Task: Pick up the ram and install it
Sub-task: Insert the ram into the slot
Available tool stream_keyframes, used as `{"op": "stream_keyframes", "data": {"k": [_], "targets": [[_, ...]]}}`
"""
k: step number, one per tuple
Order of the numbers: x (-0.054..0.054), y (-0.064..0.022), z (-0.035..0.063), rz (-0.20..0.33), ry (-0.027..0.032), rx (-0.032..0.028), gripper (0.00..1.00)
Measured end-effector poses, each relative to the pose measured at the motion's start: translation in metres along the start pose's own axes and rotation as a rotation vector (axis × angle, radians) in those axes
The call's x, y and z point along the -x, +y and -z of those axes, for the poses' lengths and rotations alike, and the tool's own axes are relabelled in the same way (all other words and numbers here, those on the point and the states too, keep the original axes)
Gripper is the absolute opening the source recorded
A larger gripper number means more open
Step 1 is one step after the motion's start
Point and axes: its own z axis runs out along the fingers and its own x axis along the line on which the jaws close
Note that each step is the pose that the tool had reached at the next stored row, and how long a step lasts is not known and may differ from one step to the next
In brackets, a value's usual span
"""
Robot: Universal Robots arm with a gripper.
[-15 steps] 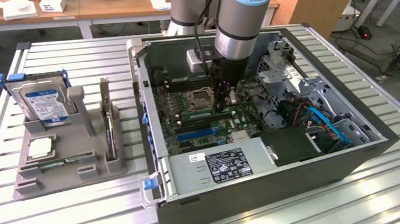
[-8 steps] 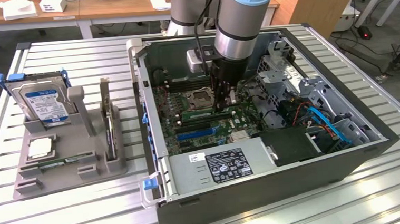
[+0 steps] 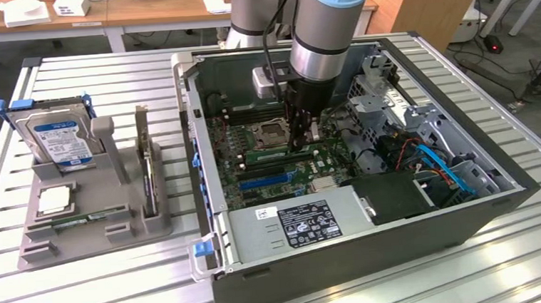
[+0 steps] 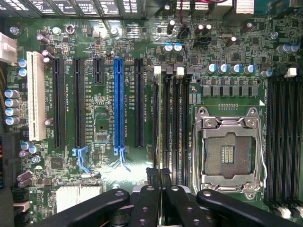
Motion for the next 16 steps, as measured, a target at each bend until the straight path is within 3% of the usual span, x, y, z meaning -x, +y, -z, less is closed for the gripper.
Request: {"op": "stream_keyframes", "data": {"k": [16], "targets": [[0.0000, -0.0005, -0.0014, 0.015, 0.0000, 0.0004, 0.11]]}}
